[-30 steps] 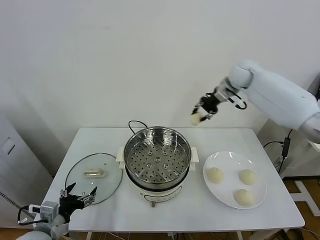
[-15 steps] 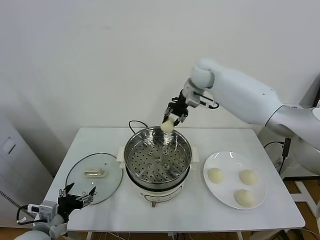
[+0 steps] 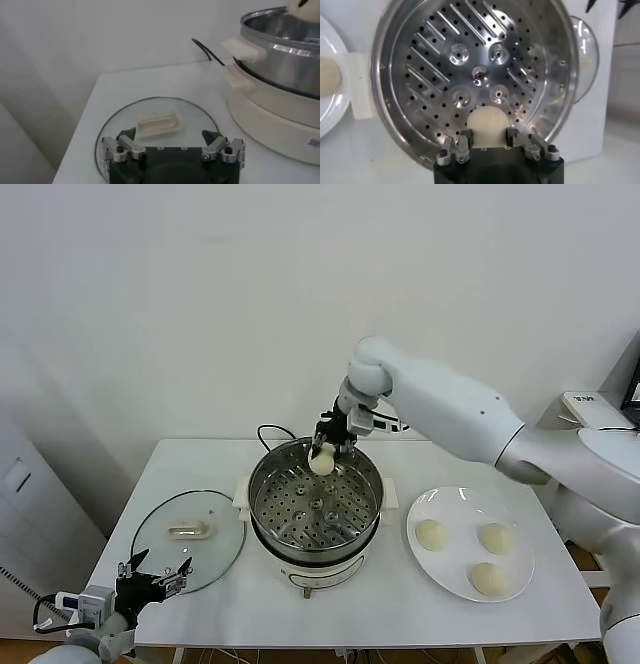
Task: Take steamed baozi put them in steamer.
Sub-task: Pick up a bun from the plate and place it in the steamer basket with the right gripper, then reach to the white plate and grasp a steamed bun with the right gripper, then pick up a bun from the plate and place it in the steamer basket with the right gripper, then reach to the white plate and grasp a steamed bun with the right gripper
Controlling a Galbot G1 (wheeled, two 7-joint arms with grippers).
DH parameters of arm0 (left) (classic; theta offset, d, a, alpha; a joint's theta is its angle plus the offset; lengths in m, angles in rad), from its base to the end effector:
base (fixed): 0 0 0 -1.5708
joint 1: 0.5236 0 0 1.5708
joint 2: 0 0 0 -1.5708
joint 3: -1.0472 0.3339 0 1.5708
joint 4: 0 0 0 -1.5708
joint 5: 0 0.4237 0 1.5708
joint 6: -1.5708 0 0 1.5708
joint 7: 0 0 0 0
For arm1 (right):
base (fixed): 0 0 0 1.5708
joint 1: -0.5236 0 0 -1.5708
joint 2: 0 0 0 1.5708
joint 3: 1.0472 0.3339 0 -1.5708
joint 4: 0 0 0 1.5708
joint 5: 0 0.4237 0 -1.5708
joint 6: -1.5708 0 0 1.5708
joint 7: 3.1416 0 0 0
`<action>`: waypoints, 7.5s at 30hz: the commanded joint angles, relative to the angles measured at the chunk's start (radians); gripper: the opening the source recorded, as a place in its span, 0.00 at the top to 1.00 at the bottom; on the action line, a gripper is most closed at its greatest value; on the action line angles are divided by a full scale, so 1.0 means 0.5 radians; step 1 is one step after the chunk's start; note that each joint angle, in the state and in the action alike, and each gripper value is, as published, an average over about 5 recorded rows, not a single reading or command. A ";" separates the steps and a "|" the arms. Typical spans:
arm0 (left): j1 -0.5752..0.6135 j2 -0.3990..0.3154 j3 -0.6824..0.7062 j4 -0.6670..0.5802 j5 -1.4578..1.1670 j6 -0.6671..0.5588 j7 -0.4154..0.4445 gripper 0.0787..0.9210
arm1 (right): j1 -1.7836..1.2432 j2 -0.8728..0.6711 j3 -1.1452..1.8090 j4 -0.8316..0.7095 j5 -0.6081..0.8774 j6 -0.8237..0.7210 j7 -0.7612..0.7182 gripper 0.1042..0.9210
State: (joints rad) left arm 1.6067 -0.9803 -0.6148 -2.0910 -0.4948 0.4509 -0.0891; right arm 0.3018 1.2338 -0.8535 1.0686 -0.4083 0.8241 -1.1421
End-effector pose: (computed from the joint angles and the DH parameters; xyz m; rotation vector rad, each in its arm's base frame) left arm 0.2658 0.0965 -0.2653 -0.1498 -2.6233 -0.1739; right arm 0.6284 0.1661 -0.0684 -1.9351 0.3273 -2.1819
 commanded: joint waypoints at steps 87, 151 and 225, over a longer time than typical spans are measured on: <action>0.022 -0.057 -0.026 -0.029 0.002 -0.022 -0.002 0.12 | -0.103 -0.871 -0.940 -0.045 1.509 -1.710 0.197 0.12; 0.036 -0.032 -0.016 -0.039 0.043 -0.026 -0.012 0.12 | 1.068 -0.386 -1.378 0.656 2.953 -2.413 0.656 0.57; 0.053 -0.028 -0.038 -0.018 0.055 -0.030 -0.008 0.12 | 1.118 -1.366 -1.537 0.737 1.877 -2.036 -0.097 0.12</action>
State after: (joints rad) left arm 1.6312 -0.9949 -0.6313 -2.0971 -0.4681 0.4350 -0.0932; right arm 0.8152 0.8013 -1.5661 1.3949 0.7481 -0.3014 -1.0108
